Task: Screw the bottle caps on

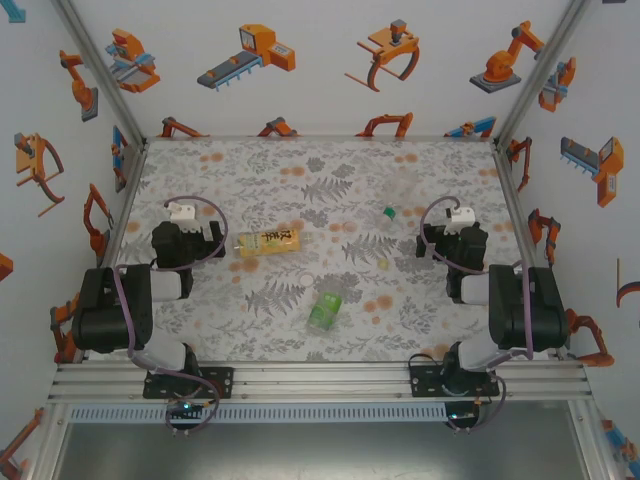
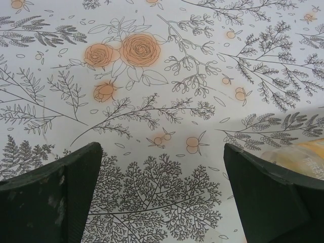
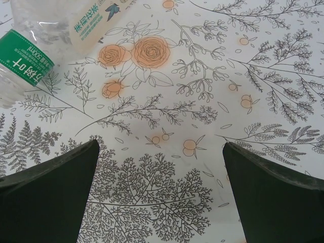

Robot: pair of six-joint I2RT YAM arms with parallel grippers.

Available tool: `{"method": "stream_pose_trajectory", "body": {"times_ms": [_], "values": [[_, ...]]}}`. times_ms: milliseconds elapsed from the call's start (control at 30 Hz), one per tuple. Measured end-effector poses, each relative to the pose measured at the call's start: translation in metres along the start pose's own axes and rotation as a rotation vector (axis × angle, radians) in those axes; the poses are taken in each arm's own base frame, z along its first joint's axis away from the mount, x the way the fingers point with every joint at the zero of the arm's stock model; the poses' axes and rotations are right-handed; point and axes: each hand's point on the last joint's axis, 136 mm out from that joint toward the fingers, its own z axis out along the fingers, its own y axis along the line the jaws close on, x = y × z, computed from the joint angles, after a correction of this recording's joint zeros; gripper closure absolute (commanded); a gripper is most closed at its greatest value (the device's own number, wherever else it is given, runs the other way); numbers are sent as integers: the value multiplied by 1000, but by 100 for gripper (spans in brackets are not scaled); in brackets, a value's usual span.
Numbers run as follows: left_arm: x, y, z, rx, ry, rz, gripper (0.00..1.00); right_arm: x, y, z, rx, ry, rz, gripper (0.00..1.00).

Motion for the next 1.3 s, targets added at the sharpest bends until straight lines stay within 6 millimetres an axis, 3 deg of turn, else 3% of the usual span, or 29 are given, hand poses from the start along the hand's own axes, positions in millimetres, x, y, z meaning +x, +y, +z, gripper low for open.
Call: {"method": "stream_pose_trajectory", "body": {"times_ms": [800, 1067, 1300], "values": [[-1, -2, 0, 10, -3, 0, 3, 1, -1, 0, 3, 5, 2, 1], [-1, -2, 0, 10, -3, 1, 3, -1, -19, 2, 107, 16, 37, 1], [0, 5, 0, -27, -1, -12, 3, 0, -24, 2, 134, 20, 40, 1]]}}
